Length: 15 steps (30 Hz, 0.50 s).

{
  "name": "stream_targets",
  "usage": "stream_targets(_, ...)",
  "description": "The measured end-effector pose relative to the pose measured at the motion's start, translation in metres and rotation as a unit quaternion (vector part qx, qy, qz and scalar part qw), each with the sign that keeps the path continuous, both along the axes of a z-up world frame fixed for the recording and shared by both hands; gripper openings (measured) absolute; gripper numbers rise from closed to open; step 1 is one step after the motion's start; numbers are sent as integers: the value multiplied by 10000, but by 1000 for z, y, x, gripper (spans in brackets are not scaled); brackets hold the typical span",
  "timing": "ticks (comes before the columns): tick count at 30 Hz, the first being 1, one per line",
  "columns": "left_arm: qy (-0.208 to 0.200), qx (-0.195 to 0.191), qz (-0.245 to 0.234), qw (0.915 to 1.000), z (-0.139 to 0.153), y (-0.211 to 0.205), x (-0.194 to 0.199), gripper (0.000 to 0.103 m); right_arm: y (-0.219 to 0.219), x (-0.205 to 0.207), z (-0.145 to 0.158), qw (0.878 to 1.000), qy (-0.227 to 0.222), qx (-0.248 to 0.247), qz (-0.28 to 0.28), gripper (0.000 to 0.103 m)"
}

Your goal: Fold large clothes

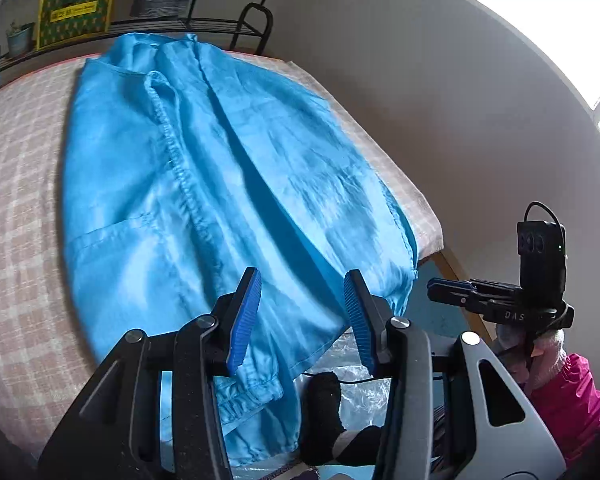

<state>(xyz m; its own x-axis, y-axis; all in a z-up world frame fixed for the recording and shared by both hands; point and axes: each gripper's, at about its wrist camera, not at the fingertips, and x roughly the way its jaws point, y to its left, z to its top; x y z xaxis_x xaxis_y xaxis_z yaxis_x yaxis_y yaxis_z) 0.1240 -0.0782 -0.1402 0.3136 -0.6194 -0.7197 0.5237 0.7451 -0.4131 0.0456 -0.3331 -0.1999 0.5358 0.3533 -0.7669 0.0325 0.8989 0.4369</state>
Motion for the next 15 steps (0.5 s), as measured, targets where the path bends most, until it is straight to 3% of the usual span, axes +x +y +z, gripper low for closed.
stream_targets(5, 147, 117, -367, 9991, -12, -60, 16, 44, 10, 14, -30, 9994, 327, 30, 53, 21)
stream_targets(10, 335, 631, -692, 9950, -48, -106, 22, 44, 47, 21, -60, 9955, 676, 30, 664, 20)
stream_targets(13, 338, 1089, -809, 9902, -72, -111, 19, 44, 66, 12, -55, 9907, 638, -254, 1179, 21)
stream_targets(15, 390, 1204, -816, 9886, -86, -102, 18, 44, 54, 6, -42, 9927, 435, -107, 1119, 29)
